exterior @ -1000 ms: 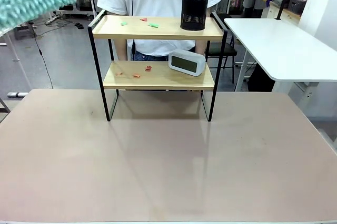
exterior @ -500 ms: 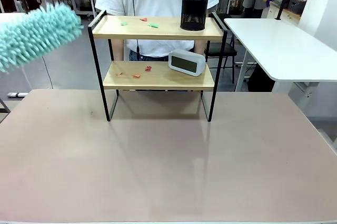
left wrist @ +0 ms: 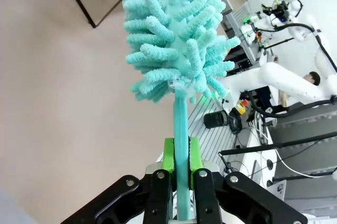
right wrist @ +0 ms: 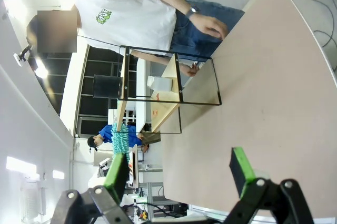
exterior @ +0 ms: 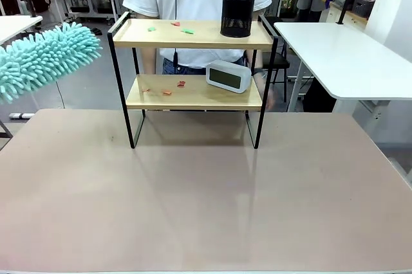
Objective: Clean the shelf.
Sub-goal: Pick up the Duster from the human, then clean the specific tier of the Shelf with the Duster once objects are removed.
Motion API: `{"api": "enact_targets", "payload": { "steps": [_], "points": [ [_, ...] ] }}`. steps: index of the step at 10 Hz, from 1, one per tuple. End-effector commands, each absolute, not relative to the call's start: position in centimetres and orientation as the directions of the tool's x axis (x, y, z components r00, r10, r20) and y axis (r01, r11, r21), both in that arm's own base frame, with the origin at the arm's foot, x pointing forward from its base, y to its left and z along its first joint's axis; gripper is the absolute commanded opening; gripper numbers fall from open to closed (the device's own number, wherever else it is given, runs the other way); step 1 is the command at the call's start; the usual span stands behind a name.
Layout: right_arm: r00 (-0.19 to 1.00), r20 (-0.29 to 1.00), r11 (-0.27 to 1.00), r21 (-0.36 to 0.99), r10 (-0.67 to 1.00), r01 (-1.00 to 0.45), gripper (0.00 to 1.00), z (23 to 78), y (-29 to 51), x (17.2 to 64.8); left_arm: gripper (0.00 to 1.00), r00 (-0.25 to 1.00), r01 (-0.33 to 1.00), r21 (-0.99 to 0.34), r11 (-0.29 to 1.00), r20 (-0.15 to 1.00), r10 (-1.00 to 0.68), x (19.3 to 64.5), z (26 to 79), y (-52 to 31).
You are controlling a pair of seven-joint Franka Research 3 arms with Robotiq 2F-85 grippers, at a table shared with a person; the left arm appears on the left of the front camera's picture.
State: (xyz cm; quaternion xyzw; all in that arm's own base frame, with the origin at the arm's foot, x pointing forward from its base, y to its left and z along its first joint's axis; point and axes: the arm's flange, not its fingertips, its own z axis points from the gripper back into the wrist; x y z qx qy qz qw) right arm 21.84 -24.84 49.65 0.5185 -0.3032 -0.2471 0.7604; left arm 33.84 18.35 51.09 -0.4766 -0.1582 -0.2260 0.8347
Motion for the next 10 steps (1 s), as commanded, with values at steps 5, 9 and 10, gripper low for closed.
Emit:
{"api": "enact_targets", "payload": {
  "steps": [5,9,10],
  "points": [
    [0.689,0.232,0.345,0.938,-0.687,0.028,1.0,49.83,-24.84,22.07,0.0,0.835,0.548,-0.721,0.423,0.496,-0.236,33.59,51.46,18.73],
    [0.689,0.232,0.345,0.938,-0.687,0.028,1.0,49.83,-24.84,22.07,0.0,0.835,0.548,-0.721,0.423,0.496,-0.236,33.59,51.46,18.73],
    [0.689,0.232,0.345,0.938,-0.687,0.028,1.0,49.83,-24.84,22.07,0.0,0.835,0.548,-0.721,0.423,0.496,-0.236,33.59,51.46,18.73]
  ]
}}
